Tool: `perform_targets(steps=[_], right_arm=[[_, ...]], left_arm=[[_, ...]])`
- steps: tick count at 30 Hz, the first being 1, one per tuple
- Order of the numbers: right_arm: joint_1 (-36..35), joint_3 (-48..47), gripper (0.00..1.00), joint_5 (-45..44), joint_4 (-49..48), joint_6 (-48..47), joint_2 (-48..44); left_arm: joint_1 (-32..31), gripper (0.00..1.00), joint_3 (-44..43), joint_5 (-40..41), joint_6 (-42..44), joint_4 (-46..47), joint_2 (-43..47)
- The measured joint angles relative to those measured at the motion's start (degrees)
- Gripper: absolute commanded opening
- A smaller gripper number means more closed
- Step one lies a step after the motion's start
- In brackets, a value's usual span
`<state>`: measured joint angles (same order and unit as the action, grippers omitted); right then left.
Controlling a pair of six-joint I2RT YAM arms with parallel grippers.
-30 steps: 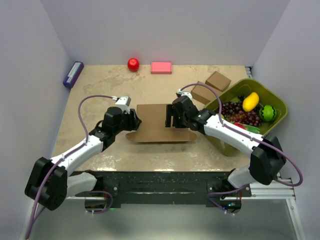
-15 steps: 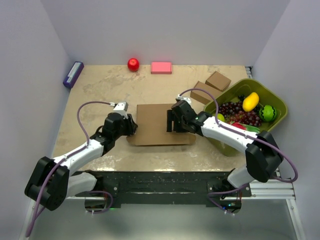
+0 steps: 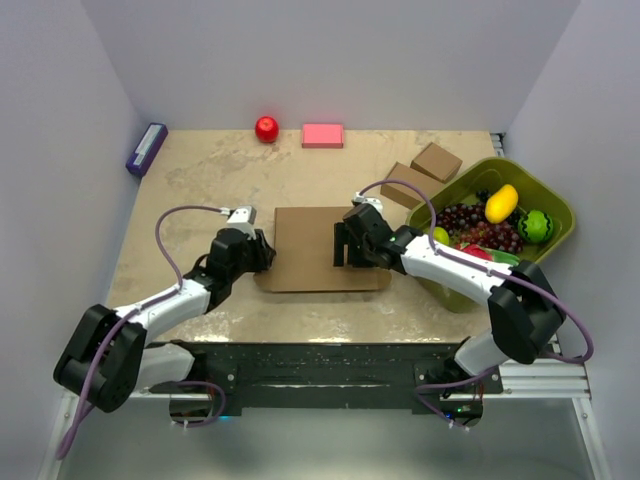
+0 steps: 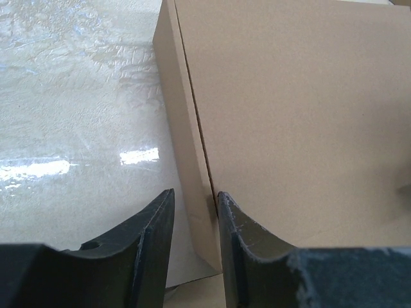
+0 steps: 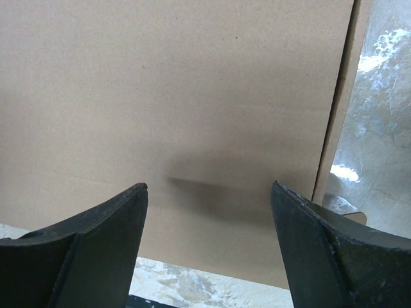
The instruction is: Fold the paper box
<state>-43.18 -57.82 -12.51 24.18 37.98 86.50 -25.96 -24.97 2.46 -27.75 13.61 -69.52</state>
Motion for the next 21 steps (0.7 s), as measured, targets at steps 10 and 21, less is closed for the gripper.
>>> perform_targets(steps=[10,21], right_arm=[[-0.22,-1.4,0.99,0.15,1.57,-0.5,0.04],[7.98,-16.87,0.99,3.76,6.1,-7.21,-0.31]], left_arm=[[0.02,0.66,0.92,0.24,-0.52,0.2,0.72],[2.93,0.92,-13.66,-5.01,1.4,-14.99,8.57]])
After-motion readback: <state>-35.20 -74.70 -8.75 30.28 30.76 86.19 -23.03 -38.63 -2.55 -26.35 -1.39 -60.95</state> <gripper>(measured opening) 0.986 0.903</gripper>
